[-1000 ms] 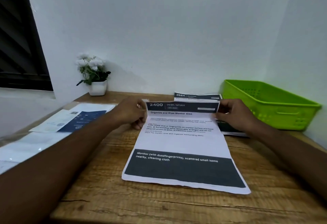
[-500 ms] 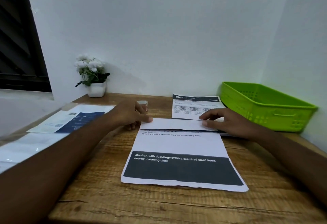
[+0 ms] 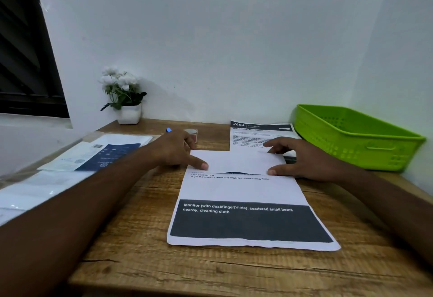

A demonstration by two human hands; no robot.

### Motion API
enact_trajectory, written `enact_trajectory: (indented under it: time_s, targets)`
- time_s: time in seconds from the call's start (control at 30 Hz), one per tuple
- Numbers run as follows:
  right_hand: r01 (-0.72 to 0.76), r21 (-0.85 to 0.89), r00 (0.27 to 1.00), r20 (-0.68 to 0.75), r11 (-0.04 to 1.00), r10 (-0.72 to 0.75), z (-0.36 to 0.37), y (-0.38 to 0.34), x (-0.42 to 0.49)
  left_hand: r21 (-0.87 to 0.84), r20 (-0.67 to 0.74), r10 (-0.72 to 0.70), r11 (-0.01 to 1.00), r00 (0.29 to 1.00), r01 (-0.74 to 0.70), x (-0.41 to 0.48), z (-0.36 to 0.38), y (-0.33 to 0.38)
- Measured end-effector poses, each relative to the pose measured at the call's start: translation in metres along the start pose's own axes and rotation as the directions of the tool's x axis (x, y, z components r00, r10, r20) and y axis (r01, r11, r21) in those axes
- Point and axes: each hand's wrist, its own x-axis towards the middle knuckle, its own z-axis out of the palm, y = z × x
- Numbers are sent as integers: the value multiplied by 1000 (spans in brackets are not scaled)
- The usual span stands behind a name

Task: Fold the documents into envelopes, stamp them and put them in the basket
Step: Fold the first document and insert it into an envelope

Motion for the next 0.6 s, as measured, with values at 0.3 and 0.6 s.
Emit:
enact_trajectory:
  time_s: [0.3, 0.6]
  targets:
    - [54, -15, 994, -97, 998, -55, -3, -7, -2, -108, -66, 109, 987, 992, -115, -7, -7, 5]
    - [49, -70, 993, -107, 996, -56, -6, -11, -6, -47, 68, 246, 969, 967, -243, -16, -12, 7]
